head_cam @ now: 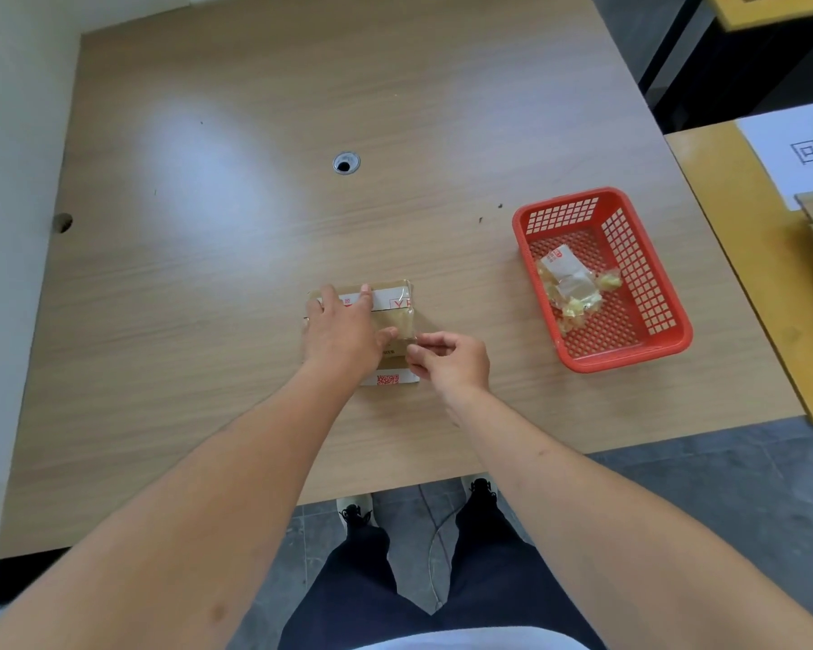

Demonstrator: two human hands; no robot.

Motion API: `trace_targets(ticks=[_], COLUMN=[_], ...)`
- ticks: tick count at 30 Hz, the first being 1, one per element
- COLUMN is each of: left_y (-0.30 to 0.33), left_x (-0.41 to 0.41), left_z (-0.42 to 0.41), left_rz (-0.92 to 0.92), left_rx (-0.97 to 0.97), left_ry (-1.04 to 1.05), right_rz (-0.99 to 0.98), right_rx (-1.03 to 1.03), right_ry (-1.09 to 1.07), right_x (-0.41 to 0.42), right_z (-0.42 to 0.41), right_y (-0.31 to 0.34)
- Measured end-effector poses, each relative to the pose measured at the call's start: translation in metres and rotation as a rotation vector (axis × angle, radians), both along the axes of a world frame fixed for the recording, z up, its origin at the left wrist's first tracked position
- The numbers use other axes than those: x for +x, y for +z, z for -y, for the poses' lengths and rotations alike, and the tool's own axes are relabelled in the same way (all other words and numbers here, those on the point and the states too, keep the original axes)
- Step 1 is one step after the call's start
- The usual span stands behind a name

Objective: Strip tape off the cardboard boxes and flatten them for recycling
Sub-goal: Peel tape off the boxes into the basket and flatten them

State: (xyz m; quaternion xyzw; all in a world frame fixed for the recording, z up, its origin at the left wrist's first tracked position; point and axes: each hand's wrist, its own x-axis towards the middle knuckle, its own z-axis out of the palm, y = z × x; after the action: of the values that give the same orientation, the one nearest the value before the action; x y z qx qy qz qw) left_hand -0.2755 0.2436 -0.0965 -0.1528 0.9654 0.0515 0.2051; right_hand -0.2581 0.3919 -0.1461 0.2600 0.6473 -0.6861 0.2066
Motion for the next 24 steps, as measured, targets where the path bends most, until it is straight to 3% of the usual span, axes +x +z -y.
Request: trace_targets(ticks=[4,7,12,16,20,24], left_y=[-0.002,-0.004,-0.001,0.004,0.005,0.004], left_x=[-0.001,-0.001,-0.002,-0.003,-0.005,-0.006], left_z=[0.001,0.000,-0.002,-0.004,-0.002,-0.003], left_rz=[0.006,0.001,0.009,0.016,0.016,0.018], left_rx=[0.026,0.060,0.087,0.098,0.107,0.110], left_ry=[0.041,0.071,0.098,0.104,0.115,0.130], right_rz=[0.033,-0.017,-0.374,-0.644,-0.703,-0.495], right_rx=[0.070,0.188,0.527,0.684,0.685,0.577], right_ry=[-0.031,0.080,0.482,0.640,0.467,0.267], right_x=[-0.005,-0.006,-0.013,-0.022,-0.023,-0.027], right_z=[0.007,0.004,-0.014,-0.020,-0.018,-0.011], right_y=[0.005,0.005,0.015,0.013,0.005,0.003])
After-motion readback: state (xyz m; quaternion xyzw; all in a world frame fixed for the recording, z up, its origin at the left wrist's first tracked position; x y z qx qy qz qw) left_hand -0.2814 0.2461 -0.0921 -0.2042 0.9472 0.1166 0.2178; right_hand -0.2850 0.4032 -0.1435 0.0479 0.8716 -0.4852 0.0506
